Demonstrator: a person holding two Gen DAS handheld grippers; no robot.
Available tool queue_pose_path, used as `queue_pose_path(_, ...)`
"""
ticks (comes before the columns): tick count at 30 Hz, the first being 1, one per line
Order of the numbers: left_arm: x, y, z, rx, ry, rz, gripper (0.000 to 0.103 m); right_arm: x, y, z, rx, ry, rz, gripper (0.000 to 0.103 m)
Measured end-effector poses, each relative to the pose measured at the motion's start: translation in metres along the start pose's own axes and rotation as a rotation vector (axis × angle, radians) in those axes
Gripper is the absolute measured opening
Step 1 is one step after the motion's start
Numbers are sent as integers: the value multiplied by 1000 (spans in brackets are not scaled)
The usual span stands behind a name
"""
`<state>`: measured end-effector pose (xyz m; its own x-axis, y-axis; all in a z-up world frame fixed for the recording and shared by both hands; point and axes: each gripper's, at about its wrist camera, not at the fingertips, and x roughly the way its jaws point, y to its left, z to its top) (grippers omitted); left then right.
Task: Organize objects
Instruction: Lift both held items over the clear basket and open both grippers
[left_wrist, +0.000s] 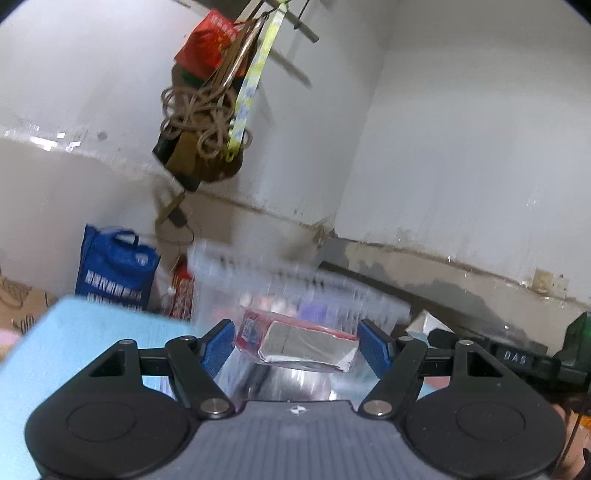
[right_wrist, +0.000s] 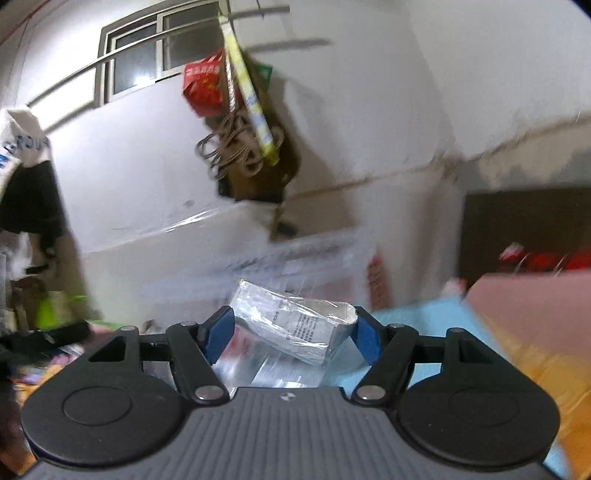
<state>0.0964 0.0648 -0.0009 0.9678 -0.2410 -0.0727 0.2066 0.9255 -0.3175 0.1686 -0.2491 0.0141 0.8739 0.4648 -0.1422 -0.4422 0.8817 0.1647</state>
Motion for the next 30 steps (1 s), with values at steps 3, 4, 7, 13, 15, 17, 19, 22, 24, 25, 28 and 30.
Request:
queue_pose_path(3, 12, -14, 49, 31, -6, -20, 76, 8, 11, 44, -59, -16, 3, 71)
queue_pose_path(4, 22, -20, 68, 47, -14, -23, 76, 17, 14, 63, -76, -17, 21, 71)
queue_pose_path(7, 69, -32, 108, 49, 30, -25, 76, 55, 19, 105, -130, -5, 16, 71)
queue_pose_path(13, 144, -26, 111, 33, 154, 80, 84, 129, 17, 106, -154, 124, -21, 90)
queue_pose_path(15, 166, -15, 100, 5, 261, 100, 85, 133, 15, 97, -153, 129, -33, 100)
queue_pose_path(17, 173, -4, 88, -44, 337, 132, 81, 127, 19, 90, -155, 139, -24, 101)
queue_pose_path(19, 151, 0, 81, -55, 283, 108, 81, 103, 20, 83, -140, 119, 8, 103)
queue_pose_path(22, 97, -2, 68, -27, 166, 56, 86, 61, 22, 56, -81, 99, 68, 103)
queue_pose_path(24, 64, -4, 47, 33, 152, 38, 90, 38, 26, 28, -64, 127, 77, 103)
queue_pose_path(25, 49, -4, 34, 58, 160, 51, 90, 25, 28, 8, -44, 135, 75, 103)
queue_pose_path(28, 20, -3, -8, 93, 172, 110, 90, 3, 38, -42, -22, 191, 98, 103)
queue_pose_path(30, 17, 1, -25, 80, 197, 120, 90, -3, 49, -65, -49, 212, 70, 103)
